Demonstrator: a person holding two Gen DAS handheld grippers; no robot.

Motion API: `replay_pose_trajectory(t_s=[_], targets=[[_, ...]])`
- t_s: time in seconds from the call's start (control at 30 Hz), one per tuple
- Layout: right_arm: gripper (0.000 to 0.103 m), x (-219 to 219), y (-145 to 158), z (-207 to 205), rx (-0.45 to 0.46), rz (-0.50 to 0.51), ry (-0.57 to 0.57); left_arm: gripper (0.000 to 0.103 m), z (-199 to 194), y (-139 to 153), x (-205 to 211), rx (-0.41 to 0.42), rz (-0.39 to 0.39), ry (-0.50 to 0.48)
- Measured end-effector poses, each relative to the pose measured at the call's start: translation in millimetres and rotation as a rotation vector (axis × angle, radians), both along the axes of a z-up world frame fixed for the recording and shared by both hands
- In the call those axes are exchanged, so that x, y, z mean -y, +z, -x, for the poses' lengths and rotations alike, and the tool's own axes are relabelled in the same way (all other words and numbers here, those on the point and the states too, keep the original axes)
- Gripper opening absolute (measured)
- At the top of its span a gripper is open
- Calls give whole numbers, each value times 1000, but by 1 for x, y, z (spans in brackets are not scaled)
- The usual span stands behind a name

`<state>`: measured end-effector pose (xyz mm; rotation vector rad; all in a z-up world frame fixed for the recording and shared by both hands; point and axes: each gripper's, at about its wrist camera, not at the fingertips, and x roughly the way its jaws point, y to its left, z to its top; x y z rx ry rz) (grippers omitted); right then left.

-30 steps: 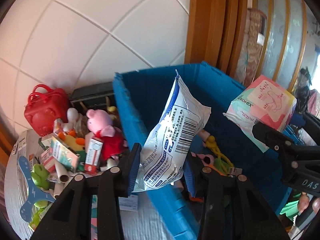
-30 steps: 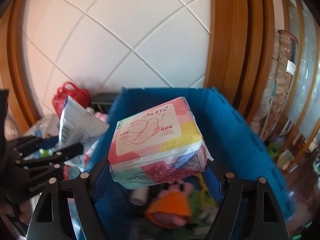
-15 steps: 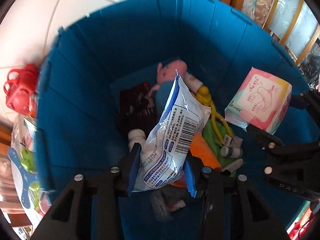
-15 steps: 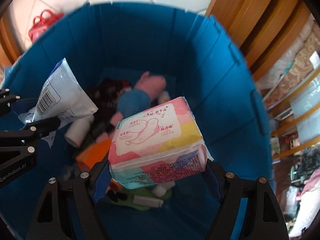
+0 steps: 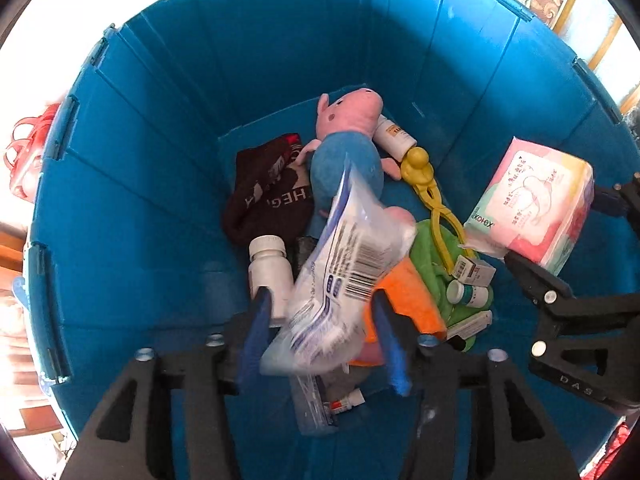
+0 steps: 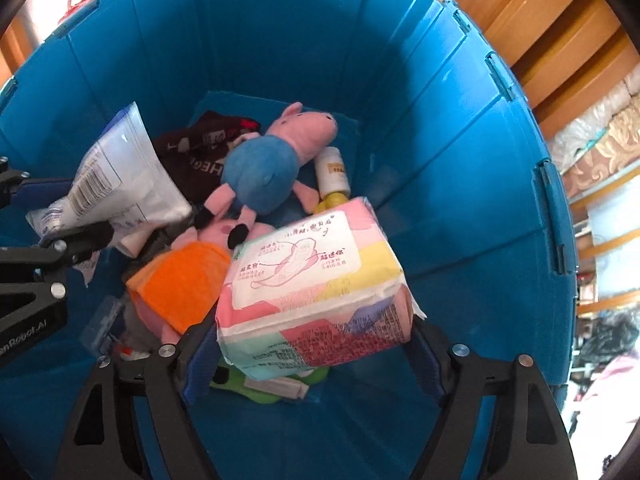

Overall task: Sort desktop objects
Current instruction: 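Open both grippers to drop the sachet and pad pack into the bin, then withdraw both grippers from the bin away from the pile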

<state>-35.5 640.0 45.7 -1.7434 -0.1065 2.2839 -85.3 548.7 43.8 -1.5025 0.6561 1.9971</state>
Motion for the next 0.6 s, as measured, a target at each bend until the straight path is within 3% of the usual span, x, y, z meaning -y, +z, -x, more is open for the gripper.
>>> replay_pose_trajectory(t_s=[0.1, 0.27, 0.6], targets=[[83, 1, 4, -1, -15, -18, -2, 66, -3, 7, 4, -24, -5, 6], [96, 4, 17, -5, -45, -48, 0, 67, -8, 23, 13, -54, -35, 11], [103, 28, 54, -34, -131, -61, -36, 72, -36, 68, 54, -140, -149, -21]])
